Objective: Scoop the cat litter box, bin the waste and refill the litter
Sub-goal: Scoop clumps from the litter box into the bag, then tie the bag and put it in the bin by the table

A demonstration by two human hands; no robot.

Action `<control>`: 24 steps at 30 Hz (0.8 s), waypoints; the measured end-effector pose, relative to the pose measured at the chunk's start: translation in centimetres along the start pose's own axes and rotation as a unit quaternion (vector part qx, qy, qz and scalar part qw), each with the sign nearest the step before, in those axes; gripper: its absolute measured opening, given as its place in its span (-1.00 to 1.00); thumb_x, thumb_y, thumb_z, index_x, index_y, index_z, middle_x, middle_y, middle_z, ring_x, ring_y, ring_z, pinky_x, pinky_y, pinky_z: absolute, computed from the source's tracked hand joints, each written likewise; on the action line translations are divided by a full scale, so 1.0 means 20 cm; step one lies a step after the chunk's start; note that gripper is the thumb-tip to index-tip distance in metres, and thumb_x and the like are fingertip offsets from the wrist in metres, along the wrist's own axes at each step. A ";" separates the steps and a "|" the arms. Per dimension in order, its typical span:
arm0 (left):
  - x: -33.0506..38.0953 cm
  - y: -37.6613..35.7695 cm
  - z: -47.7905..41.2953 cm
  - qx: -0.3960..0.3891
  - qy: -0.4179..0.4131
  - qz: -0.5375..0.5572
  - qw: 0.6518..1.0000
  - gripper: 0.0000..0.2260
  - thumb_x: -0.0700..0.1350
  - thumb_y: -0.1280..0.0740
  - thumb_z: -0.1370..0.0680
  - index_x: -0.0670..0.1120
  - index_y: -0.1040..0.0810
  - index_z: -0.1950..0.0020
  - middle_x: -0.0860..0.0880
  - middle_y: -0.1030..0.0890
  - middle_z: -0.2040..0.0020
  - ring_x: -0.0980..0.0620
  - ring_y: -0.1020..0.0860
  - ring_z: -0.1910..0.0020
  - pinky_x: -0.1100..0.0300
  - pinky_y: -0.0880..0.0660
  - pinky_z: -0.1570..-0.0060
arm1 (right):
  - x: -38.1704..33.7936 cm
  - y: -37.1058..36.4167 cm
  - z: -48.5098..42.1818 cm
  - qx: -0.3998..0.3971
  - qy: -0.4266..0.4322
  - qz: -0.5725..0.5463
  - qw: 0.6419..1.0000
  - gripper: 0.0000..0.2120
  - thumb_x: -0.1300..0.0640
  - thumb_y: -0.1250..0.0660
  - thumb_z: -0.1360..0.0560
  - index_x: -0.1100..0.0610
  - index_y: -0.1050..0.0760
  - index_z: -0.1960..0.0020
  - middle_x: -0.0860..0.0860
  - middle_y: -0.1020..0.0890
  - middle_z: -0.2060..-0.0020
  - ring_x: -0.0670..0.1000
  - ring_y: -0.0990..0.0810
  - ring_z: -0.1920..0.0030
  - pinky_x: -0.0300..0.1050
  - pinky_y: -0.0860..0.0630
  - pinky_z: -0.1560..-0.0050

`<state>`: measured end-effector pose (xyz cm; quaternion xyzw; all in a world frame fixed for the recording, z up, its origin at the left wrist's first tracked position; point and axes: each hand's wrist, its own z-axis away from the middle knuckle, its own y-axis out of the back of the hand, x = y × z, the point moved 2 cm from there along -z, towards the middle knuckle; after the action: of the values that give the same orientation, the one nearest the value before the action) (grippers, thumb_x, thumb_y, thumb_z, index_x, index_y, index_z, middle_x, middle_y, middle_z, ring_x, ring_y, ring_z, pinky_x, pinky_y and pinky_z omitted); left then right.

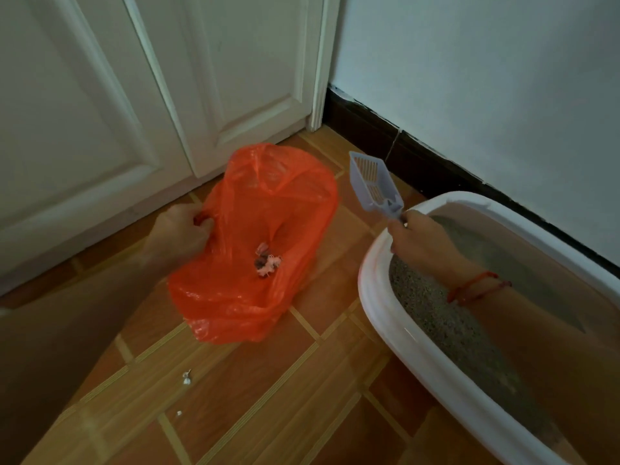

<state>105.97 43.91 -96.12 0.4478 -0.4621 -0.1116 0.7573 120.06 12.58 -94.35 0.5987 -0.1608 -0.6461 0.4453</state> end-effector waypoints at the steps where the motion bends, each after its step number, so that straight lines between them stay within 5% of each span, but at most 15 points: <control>1: -0.03 0.02 0.00 0.005 0.008 -0.007 1.000 -0.83 -0.12 -0.23 -0.62 -0.07 -0.59 0.09 -0.11 -0.63 0.18 -0.03 -0.57 0.25 0.10 -0.45 0.20 | -0.03 -0.02 -0.02 -0.005 -0.005 0.005 1.000 -0.75 -0.03 -0.11 -0.65 0.14 -0.42 -0.08 0.04 -0.60 0.24 -0.04 -0.55 0.33 -0.21 -0.38 0.42; 4: -0.11 0.07 -0.02 0.010 0.021 -0.017 1.000 -0.83 -0.12 -0.24 -0.61 -0.15 -0.60 0.00 -0.13 -0.65 0.16 -0.07 -0.59 0.27 0.04 -0.53 0.19 | -0.10 -0.10 -0.11 -0.033 -0.012 0.042 0.999 -0.70 -0.02 -0.08 -0.66 0.18 -0.46 -0.06 0.11 -0.61 0.22 0.02 -0.54 0.35 -0.13 -0.47 0.38; 7: -0.15 0.11 -0.06 0.034 0.025 -0.019 0.999 -0.90 -0.13 -0.26 -0.61 -0.08 -0.55 0.06 -0.04 -0.59 0.22 0.05 -0.50 0.31 0.14 -0.41 0.27 | -0.15 -0.17 -0.21 -0.063 -0.010 0.069 0.996 -0.64 0.04 -0.10 -0.64 0.32 -0.50 0.00 0.17 -0.54 0.26 0.12 -0.50 0.26 -0.02 -0.47 0.21; 11: -0.19 0.11 -0.11 0.041 0.032 0.006 0.999 -0.92 -0.12 -0.27 -0.62 -0.05 -0.54 0.03 0.04 -0.55 0.27 0.09 -0.53 0.29 0.25 -0.36 0.36 | -0.15 -0.26 -0.31 -0.087 -0.032 0.067 0.993 -0.71 0.13 -0.22 -0.59 0.19 -0.40 0.29 0.07 -0.46 0.42 0.02 -0.44 0.42 -0.11 -0.41 0.36; 15: -0.23 0.10 -0.16 0.046 0.031 0.020 0.998 -0.89 -0.12 -0.27 -0.62 -0.10 -0.58 -0.04 0.05 -0.54 0.27 0.10 -0.52 0.30 0.25 -0.37 0.35 | -0.15 -0.37 -0.38 -0.097 -0.068 0.070 0.990 -0.83 0.11 -0.28 -0.56 0.23 -0.50 0.04 0.14 -0.62 0.24 0.13 -0.62 0.28 -0.04 -0.61 0.25; 20: -0.27 0.09 -0.17 0.061 0.014 -0.010 0.998 -0.90 -0.11 -0.29 -0.60 -0.10 -0.57 0.00 0.03 -0.50 0.26 0.08 -0.45 0.29 0.16 -0.33 0.21 | -0.12 -0.55 -0.41 -0.111 -0.107 0.111 0.982 -0.81 0.07 -0.37 -0.52 0.21 -0.50 0.10 0.14 -0.66 0.25 0.11 -0.69 0.33 0.04 -0.68 0.21; 24: -0.30 0.10 -0.16 0.059 -0.002 -0.028 0.998 -0.91 -0.11 -0.29 -0.60 -0.10 -0.55 0.02 0.02 -0.51 0.25 0.17 -0.40 0.33 0.28 -0.27 0.37 | -0.08 -0.64 -0.42 -0.111 -0.117 0.125 0.979 -0.80 0.08 -0.44 -0.46 0.21 -0.51 0.13 0.11 -0.66 0.27 0.07 -0.67 0.37 -0.04 -0.66 0.29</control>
<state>104.75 50.37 -98.68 0.5037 -0.4565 -0.1058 0.7257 122.65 23.52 -104.81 0.4408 -0.2128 -0.6650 0.5641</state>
